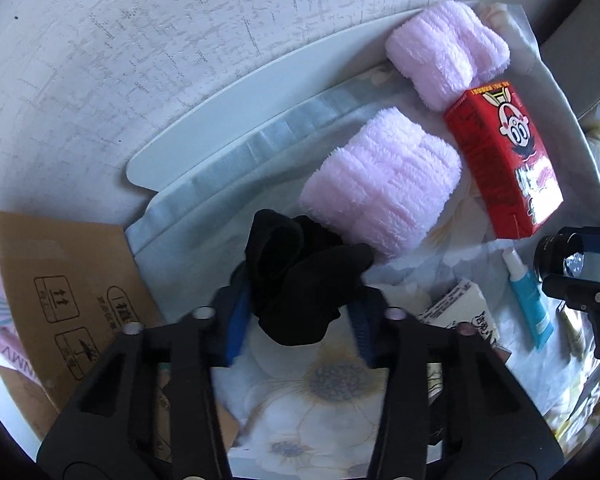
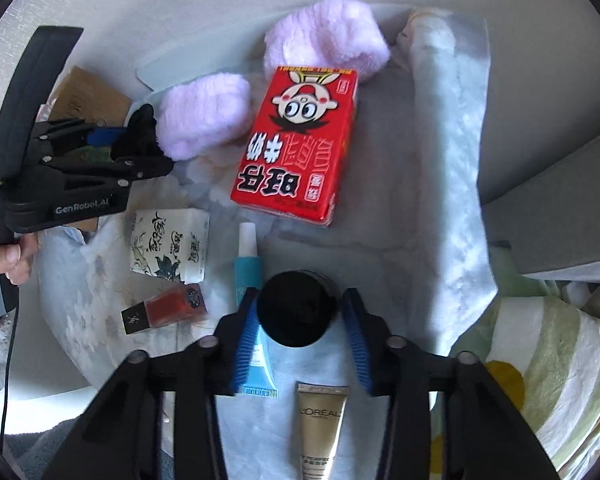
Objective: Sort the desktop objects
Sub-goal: 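Grasp the black sock with left gripper while right grasps black jar, then carry the black sock and black jar over the cardboard box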
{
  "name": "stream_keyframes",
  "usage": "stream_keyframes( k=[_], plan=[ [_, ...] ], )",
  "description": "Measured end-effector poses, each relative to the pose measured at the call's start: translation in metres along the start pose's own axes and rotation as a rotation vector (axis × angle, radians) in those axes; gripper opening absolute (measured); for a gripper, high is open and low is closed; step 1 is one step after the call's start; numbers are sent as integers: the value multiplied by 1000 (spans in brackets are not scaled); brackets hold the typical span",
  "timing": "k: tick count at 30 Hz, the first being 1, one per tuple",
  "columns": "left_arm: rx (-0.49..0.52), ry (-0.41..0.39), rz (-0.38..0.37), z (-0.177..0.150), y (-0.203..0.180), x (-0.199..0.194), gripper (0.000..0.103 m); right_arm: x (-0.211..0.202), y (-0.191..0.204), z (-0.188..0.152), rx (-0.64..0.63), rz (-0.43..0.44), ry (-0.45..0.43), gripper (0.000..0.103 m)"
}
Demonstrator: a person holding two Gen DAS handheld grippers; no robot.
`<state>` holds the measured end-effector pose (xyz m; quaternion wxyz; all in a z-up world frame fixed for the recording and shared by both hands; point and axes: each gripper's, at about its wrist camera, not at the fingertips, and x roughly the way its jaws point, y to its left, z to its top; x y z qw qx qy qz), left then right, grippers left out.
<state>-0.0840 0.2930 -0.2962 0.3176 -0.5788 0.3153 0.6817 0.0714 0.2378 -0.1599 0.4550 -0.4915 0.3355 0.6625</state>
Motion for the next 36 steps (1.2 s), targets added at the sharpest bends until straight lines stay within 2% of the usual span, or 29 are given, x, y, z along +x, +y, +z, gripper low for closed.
stream_keyframes(
  k=[1, 2, 7, 12, 18, 22, 26, 30, 36],
  plan=[
    [-4, 1, -9, -1, -1, 0, 23, -1, 0, -1, 3, -1, -1, 38],
    [-1, -1, -4, -1, -2, 0, 21, -2, 0, -2, 4, -4, -6, 37],
    [-14, -1, -16, -7, 0, -4, 14, -5, 9, -7, -10, -41, -13, 37],
    [-16, -30, -25, -15, -1, -23, 13, -12, 14, -13, 10, -43, -22, 36],
    [-52, -54, -86, -31, 0, -50, 13, -30, 25, -18, 44, -32, -48, 35],
    [-61, -83, -111, -43, -2, -76, 13, -43, 35, -4, 42, -60, -61, 35],
    [-90, -126, -165, -52, 1, -106, 13, -63, 42, -8, 45, -103, -76, 35],
    [-111, -176, -167, -30, 29, -134, 13, -76, 53, -1, 48, -119, -92, 35],
    [-177, -236, -188, -53, 49, -176, 13, -106, 84, 9, 21, -178, -136, 34]
  ],
)
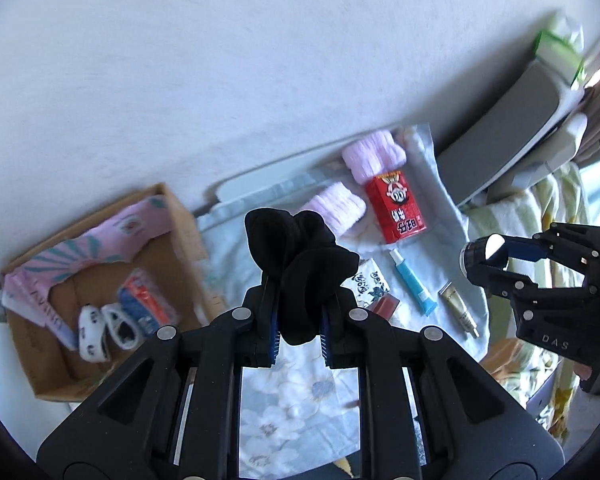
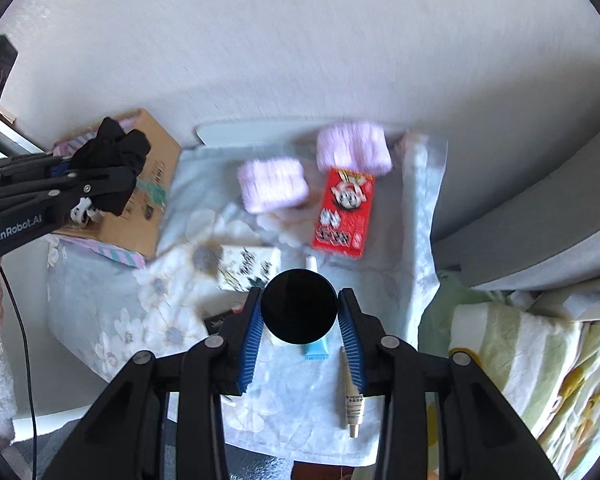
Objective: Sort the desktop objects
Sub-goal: 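Carry the black sock and black jar over the cardboard box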
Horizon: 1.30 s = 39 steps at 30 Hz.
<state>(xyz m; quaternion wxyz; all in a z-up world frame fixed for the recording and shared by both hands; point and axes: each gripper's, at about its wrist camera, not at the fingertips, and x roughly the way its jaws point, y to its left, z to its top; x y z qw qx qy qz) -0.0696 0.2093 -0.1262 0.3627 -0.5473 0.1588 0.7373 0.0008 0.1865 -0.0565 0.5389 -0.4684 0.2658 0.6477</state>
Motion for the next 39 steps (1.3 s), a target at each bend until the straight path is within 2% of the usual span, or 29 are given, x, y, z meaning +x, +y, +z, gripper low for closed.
stream_keyframes(
  k=[9, 14, 21, 28, 36, 39],
  plan=[
    [-100, -91, 14, -27, 65, -53, 13, -26, 67, 32, -71, -23, -72, 34],
    [-156, -139, 46, -46, 112, -87, 13, -24, 115, 52, -128, -6, -95, 34],
    [-278, -153, 101, -71, 183, -107, 13, -5, 182, 81, -210, 47, -89, 34],
    [-366, -141, 108, -92, 232, -92, 13, 39, 233, 104, -251, 95, -27, 34],
    [-425, -57, 123, -107, 275, -35, 13, 104, 277, 120, -221, 136, 41, 34],
    [-437, -28, 107, -112, 280, -19, 13, 124, 288, 122, -224, 112, 51, 34]
  ],
)
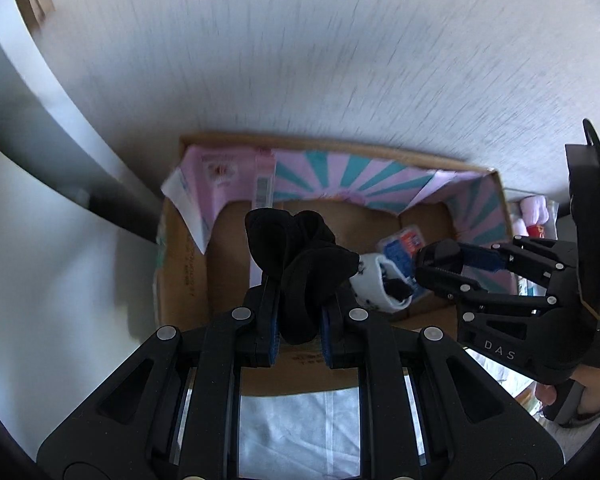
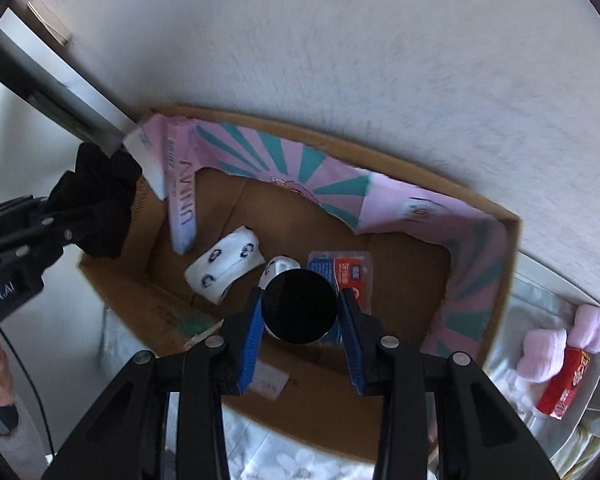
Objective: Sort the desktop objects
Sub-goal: 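Carry the black sock and black jar over the cardboard box, then open both grippers to drop the items into the box, then move both grippers back over the items on the bed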
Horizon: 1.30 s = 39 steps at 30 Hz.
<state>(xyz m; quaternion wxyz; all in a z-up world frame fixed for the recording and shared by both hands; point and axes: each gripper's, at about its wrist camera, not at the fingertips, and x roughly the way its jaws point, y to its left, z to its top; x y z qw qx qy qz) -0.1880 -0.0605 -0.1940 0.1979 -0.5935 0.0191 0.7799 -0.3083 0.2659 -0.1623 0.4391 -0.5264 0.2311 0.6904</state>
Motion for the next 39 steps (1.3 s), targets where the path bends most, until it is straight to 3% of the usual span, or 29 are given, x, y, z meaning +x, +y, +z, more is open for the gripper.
stream_keyframes(
  k=[8, 9, 11, 12, 13, 16, 19, 28, 33, 37, 39],
  plan=[
    [0, 25, -18, -4, 2, 18, 14, 18, -4, -3, 23, -29, 38, 34],
    [5, 15, -28, -4, 1, 16, 19, 18, -5, -3, 27, -25, 40, 34],
    [26, -29, -39, -3, 0, 7, 50, 20, -4, -3, 24, -22, 53, 34],
    [31, -39, -29, -2, 0, 4, 85, 22, -4, -2, 17, -40, 66, 34],
    [34, -43, -8, -2, 0, 1, 103, 22, -2, -2, 1, -64, 68, 41],
    [36, -39, 7, -2, 4, -6, 103, 16, 4, -4, -36, -100, 33, 91],
    [13, -25, -33, -1, 10, -10, 103, 9, 1, -5, 0, -58, 21, 103],
    [-25, -79, -62, -6, 11, -28, 103, -11, -6, -19, 34, -21, -30, 103],
    [-6, -100, -26, -11, -2, -41, 103, -23, -3, -24, 46, 16, -67, 103],
    [6, -80, -38, -19, -17, -48, 103, -32, 1, -35, 39, 35, -62, 103],
    [23, -99, 0, -22, -24, -55, 103, -39, 3, -40, 31, 23, -71, 103]
  ],
)
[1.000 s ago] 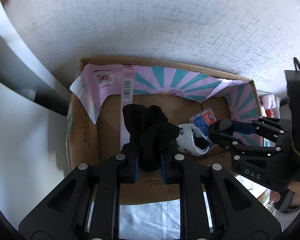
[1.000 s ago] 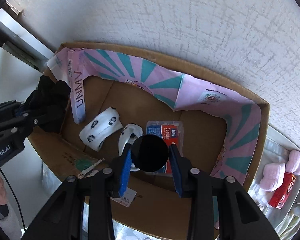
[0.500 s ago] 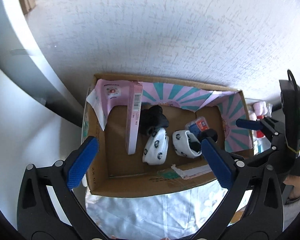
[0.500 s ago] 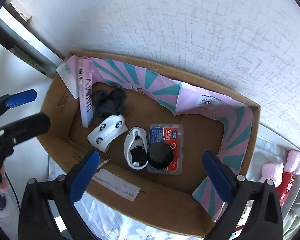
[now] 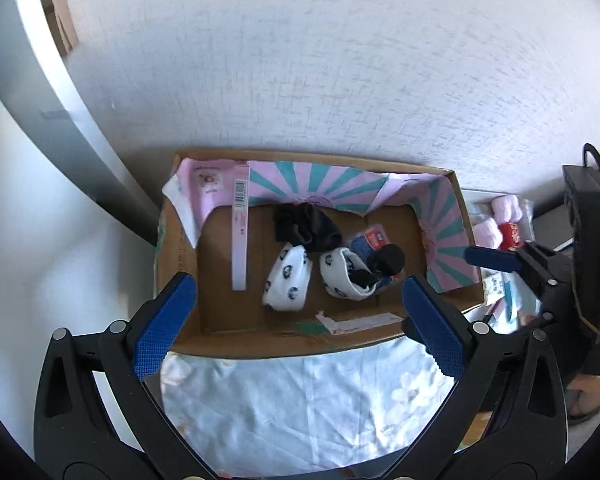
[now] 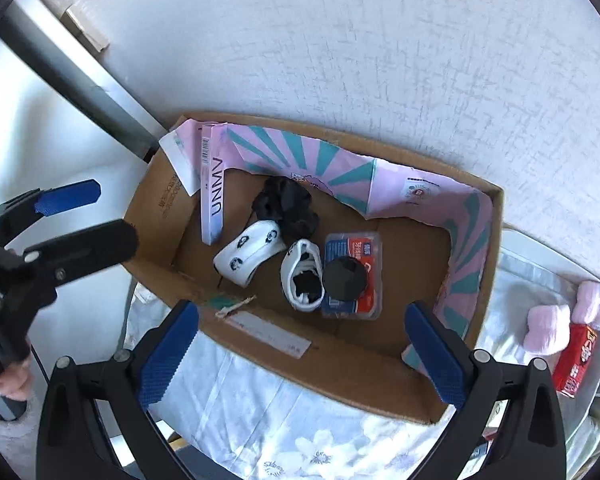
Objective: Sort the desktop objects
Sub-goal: 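Move both grippers back over the items on the bed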
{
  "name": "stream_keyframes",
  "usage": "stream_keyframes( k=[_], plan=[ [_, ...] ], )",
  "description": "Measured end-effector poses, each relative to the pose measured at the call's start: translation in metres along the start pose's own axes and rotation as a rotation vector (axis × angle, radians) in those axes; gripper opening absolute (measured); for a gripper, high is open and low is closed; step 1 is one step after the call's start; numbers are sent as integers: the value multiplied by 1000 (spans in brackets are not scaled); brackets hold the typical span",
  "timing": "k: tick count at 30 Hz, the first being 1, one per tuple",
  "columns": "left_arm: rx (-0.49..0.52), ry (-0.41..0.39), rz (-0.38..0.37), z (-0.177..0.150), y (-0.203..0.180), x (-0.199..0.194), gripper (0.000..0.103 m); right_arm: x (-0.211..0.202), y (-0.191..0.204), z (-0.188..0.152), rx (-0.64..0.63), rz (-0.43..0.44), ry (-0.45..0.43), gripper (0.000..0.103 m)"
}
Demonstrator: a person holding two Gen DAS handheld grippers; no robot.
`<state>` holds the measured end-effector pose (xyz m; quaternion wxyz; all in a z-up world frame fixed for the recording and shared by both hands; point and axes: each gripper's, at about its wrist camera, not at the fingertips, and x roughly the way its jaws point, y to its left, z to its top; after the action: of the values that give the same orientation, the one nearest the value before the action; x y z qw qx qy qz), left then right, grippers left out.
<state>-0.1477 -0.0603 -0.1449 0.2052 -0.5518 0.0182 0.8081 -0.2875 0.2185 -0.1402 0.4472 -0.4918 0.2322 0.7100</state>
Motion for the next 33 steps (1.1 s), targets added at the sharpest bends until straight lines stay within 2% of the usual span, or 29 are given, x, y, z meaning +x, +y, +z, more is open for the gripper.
stream_keyframes(
  k=[3, 5, 9, 12, 14, 17, 22, 29, 33],
  plan=[
    [70, -33, 90, -4, -17, -12, 103, -12, -1, -10, -20, -21, -9, 102],
    [109, -57, 106, -6, -29, -22, 103, -22, -5, -16, -35, -37, -28, 103],
    [121, -93, 48, -5, -48, -39, 103, -55, -23, -28, -28, -52, -56, 103],
    [137, -116, 36, -2, -67, -46, 103, -79, -41, -40, -8, -153, -73, 103],
    [164, -131, 38, -1, -83, -50, 103, -96, -56, -50, 10, -181, -89, 103],
    [207, -143, 19, 0, -110, -54, 103, -120, -85, -69, 70, -193, -96, 103],
    [283, -153, -32, 2, -163, -53, 103, -152, -127, -111, 128, -259, -92, 103],
    [396, -127, -55, -1, -232, -37, 103, -174, -182, -169, 247, -294, -75, 103],
    [430, -77, -89, -2, -264, -15, 103, -172, -203, -202, 301, -314, -45, 103]
  ],
)
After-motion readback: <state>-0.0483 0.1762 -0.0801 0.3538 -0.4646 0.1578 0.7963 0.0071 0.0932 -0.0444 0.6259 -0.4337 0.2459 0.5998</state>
